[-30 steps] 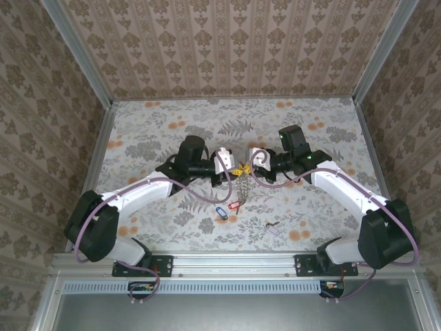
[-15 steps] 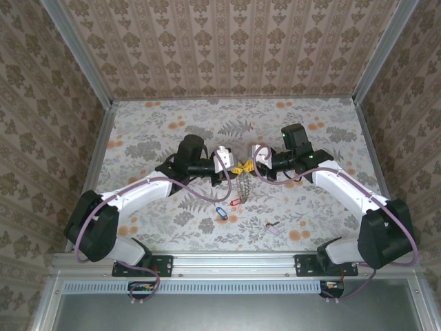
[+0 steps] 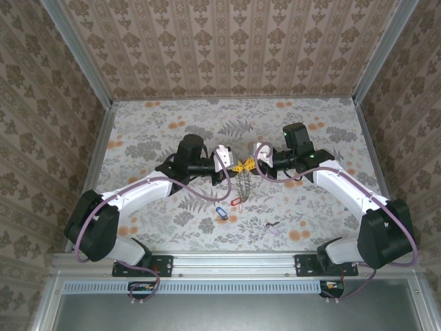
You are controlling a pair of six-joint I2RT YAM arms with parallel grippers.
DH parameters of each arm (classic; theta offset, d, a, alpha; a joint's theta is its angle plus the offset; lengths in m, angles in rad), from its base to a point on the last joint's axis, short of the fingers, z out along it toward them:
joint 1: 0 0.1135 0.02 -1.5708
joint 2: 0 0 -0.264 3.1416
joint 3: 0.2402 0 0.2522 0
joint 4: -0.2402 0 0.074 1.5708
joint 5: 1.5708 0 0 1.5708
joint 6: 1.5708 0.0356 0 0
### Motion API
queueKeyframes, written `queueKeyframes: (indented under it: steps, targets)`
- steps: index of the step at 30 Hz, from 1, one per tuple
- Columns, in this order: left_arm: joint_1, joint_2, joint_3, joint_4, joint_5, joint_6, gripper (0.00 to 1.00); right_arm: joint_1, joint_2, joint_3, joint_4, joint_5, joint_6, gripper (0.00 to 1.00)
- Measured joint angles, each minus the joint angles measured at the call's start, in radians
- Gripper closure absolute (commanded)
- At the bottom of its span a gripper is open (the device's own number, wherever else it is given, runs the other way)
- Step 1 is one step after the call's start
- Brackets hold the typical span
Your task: Put the keys on the keyring
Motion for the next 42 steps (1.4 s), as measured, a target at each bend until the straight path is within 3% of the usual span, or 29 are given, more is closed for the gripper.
queueKeyframes:
  steps: [6, 8, 10, 13, 16, 19, 25, 29, 36, 42]
  targets:
    - [0.000, 0.000, 0.000, 0.002, 0.001, -0.002, 1.00, -0.003, 0.000, 0.000, 0.000, -0.003, 0.011, 0.98]
    - [0.000, 0.000, 0.000, 0.003, 0.000, -0.002, 1.00, -0.003, 0.000, 0.000, 0.000, -0.003, 0.011, 0.93]
    - [0.000, 0.000, 0.000, 0.005, -0.001, -0.002, 1.00, -0.003, 0.000, 0.000, -0.001, 0.000, 0.017, 0.80]
    - [0.000, 0.000, -0.002, 0.005, -0.013, -0.003, 1.00, -0.003, -0.013, -0.007, 0.003, 0.022, 0.021, 0.77]
    - [0.006, 0.000, -0.003, 0.006, -0.031, -0.014, 1.00, -0.003, -0.069, -0.044, 0.003, 0.061, 0.056, 0.65]
    - [0.012, 0.000, -0.003, 0.006, -0.057, -0.029, 1.00, -0.006, -0.155, -0.096, 0.009, 0.118, 0.137, 0.60]
    - [0.032, 0.003, -0.003, 0.017, -0.103, -0.090, 1.00, -0.007, -0.298, -0.131, 0.006, 0.424, 0.585, 0.63]
    - [0.051, 0.025, -0.003, 0.058, -0.107, -0.152, 1.00, -0.007, -0.306, -0.102, -0.150, 0.603, 0.911, 0.63]
    - [0.056, 0.045, -0.003, 0.084, -0.113, -0.221, 1.00, 0.002, -0.305, -0.216, -0.332, 0.636, 1.289, 0.61]
    - [0.056, 0.045, -0.003, 0.092, -0.126, -0.246, 1.00, 0.124, -0.264, -0.344, -0.355, 0.627, 1.463, 0.62]
